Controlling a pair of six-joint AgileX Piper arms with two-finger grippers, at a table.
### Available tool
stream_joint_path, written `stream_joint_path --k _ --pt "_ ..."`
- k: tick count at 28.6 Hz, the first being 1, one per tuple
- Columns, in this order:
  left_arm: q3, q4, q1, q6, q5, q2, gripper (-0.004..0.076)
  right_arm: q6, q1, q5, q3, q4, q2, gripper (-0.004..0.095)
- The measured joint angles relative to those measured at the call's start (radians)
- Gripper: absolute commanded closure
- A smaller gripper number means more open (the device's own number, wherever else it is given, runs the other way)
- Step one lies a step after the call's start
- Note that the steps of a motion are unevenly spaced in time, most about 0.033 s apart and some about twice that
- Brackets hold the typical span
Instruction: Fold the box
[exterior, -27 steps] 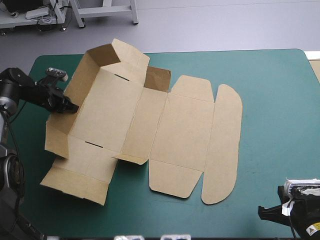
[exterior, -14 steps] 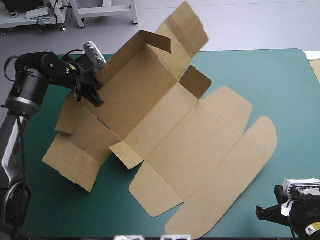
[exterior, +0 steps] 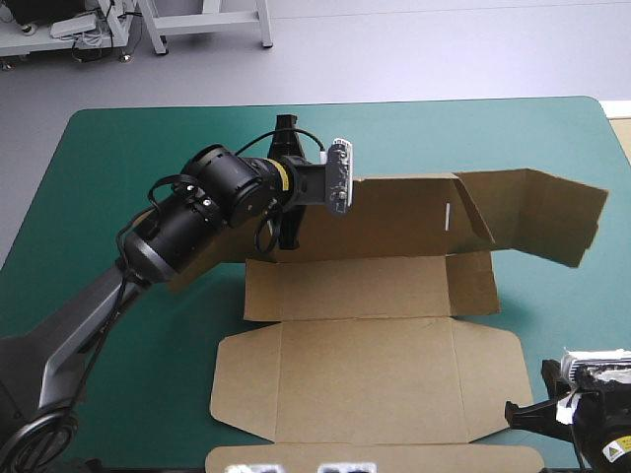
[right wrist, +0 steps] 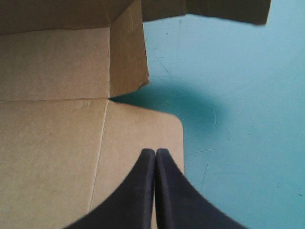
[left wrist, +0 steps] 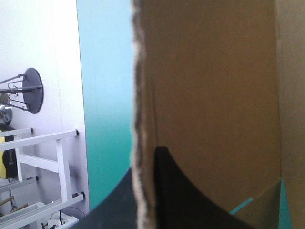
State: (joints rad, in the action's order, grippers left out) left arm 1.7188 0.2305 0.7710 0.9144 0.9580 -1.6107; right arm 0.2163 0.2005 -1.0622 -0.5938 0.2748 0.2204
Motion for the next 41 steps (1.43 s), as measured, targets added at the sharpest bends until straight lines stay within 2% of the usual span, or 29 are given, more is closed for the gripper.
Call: stream_joint_path --k 5,9,14,18,21,28,41 --pt "-0.078 0.134 0.07 -0.133 -0.052 -0.004 0.0733 -0.009 0.0 0.0 -0.021 0.001 0.047 0.0921" --pt "-0.199 0.422 0.166 -0.489 -0.089 -0.005 0.0733 -0.038 0.0 0.016 -0.15 0.003 0.143 0.0921" --pt "-0.311 0.679 0.274 -0.768 -0.089 -0.005 0.0733 -0.054 0.0 0.044 -0.308 0.004 0.272 0.0921" --pt "-0.369 0.812 0.341 -0.932 -0.072 -0.005 0.0733 -0.083 0.0 0.055 -0.472 0.032 0.406 0.0921" --pt "-0.398 0.846 0.368 -0.974 -0.055 -0.005 0.0733 -0.083 0.0 0.058 -0.597 0.082 0.518 0.0921" --pt "-0.411 0.867 0.381 -1.011 -0.037 -0.003 0.0733 -0.086 0.0 0.03 -0.856 0.104 0.838 0.0921" --pt "-0.411 0.899 0.381 -1.04 -0.03 -0.003 0.0733 -0.031 0.0 -0.087 -1.017 0.173 1.315 0.0921"
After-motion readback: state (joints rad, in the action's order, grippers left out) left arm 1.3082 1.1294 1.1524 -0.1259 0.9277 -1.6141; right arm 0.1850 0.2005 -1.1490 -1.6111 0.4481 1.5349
